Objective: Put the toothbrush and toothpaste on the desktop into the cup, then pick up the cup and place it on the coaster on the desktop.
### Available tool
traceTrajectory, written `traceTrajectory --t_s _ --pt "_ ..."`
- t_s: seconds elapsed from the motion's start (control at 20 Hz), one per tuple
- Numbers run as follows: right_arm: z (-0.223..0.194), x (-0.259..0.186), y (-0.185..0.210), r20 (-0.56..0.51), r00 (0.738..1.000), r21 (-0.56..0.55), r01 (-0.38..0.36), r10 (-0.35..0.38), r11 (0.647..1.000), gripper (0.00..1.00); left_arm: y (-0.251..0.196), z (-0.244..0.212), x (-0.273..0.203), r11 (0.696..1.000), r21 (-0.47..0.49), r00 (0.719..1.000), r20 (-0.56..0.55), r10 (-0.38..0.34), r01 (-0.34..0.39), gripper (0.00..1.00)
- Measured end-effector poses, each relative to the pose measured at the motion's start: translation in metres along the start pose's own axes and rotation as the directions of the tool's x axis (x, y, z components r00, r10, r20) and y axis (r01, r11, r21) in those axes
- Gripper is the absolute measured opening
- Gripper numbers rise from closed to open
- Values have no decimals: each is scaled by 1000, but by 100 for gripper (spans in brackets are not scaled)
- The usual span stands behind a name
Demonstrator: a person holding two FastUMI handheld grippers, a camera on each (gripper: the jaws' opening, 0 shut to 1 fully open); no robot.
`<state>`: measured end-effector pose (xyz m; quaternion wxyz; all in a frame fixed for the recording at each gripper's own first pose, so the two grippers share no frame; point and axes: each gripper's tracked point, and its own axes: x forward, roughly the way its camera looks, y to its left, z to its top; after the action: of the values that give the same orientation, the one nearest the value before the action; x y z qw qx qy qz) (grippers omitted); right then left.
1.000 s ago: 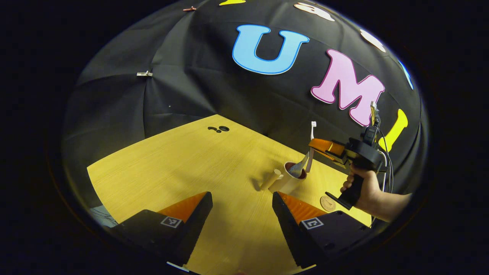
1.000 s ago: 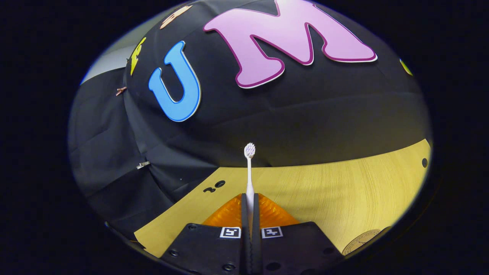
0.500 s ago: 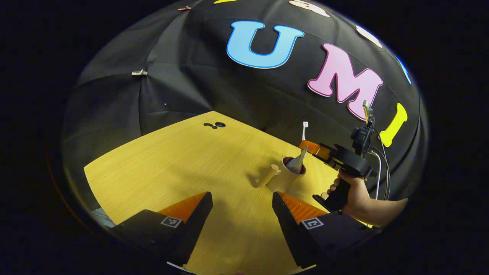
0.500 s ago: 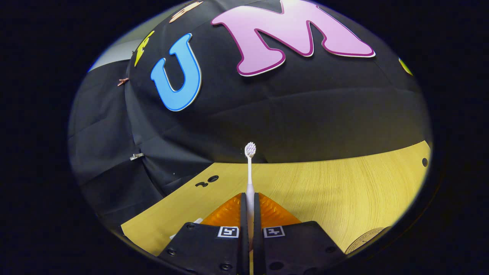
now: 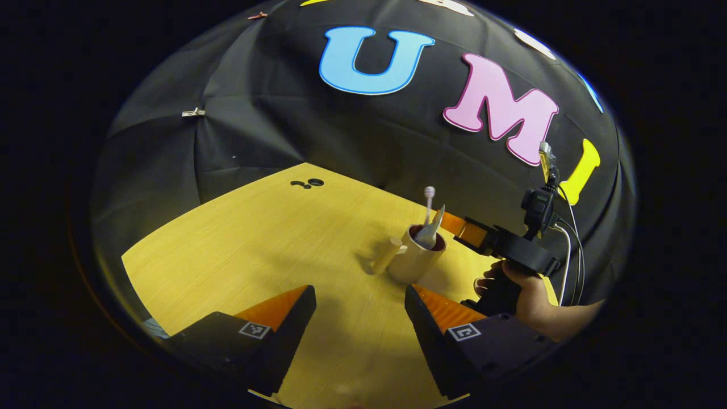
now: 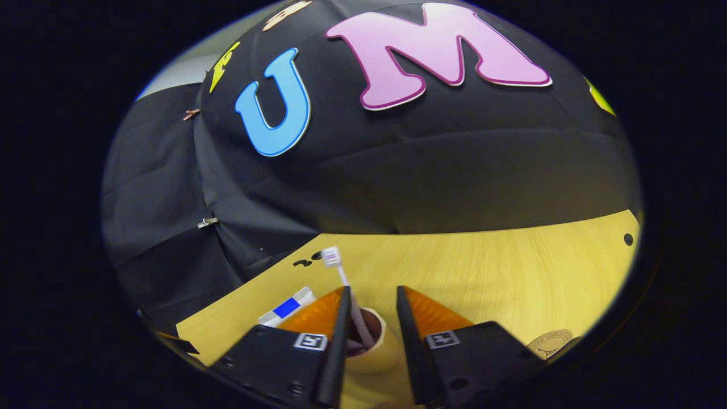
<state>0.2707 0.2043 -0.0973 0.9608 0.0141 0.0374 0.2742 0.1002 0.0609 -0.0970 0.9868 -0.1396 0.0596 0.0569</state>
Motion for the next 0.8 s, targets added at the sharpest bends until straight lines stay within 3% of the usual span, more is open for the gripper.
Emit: traceTrajectory --t_s 0.1,0.15,0.2,0.45,0.5,0.55,0.8 --pt "8 -18 -14 8 1000 35 18 -18 999 71 -6 7 6 999 32 1000 -6 -27 28 97" --pt "12 -26 -24 10 999 44 32 -33 999 63 -9 12 10 997 54 999 -9 -46 47 97" --pt "16 -35 -37 13 998 45 54 -55 997 91 -11 15 16 995 83 998 -15 -62 63 97" --pt "36 -93 -116 18 979 40 203 -204 978 98 -19 25 53 949 267 984 -96 -148 169 97" --pt "38 -107 -131 18 971 40 236 -237 971 84 -21 25 61 930 310 978 -129 -164 197 98" --pt "38 -119 -146 17 963 40 270 -270 962 98 -22 25 70 909 352 970 -163 -178 226 98" --pt "18 -195 -207 -32 913 76 409 -408 909 98 -29 21 118 775 533 926 -333 -177 340 98"
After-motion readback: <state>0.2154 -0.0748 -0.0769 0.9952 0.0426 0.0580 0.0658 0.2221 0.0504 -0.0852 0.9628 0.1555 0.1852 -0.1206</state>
